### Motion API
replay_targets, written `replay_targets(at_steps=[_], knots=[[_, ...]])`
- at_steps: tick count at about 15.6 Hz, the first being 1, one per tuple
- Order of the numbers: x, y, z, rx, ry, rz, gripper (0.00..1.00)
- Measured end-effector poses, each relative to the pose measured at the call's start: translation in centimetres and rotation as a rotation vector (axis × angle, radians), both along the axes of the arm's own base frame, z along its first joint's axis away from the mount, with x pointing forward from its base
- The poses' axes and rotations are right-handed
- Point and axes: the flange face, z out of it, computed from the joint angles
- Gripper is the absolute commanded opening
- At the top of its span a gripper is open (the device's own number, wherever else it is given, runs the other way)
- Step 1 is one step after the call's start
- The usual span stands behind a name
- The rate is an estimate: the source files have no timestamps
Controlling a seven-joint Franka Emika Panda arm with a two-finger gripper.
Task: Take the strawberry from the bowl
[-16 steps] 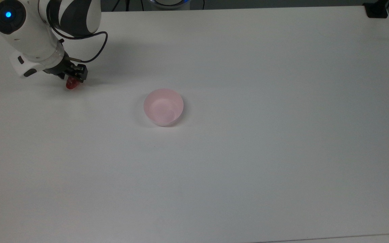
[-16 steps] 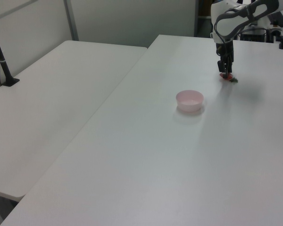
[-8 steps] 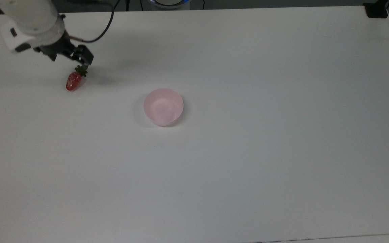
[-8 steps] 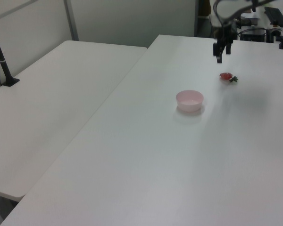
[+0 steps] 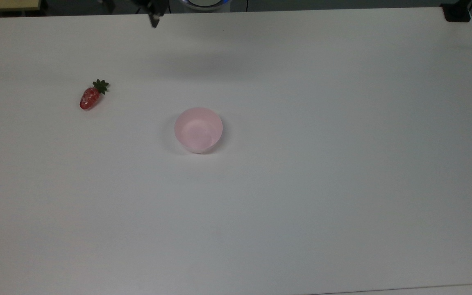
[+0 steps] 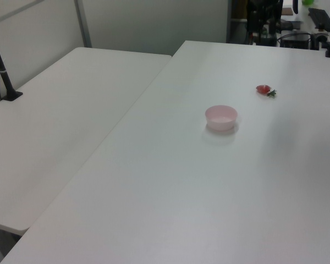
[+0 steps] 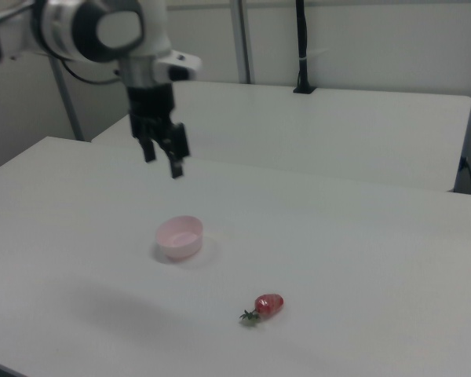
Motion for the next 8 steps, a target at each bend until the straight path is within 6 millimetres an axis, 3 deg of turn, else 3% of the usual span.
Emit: replay_targets(at_steps=[2,4,8], knots=[[-0.6,2.1,1.6,0.007,-0.029,-0.016,1.0],[-0.5,3.6,1.9,0.007,-0.039,0.005,1.0],[1.1,4.8,1.9,0.001,-0.131,0.087,1.0]])
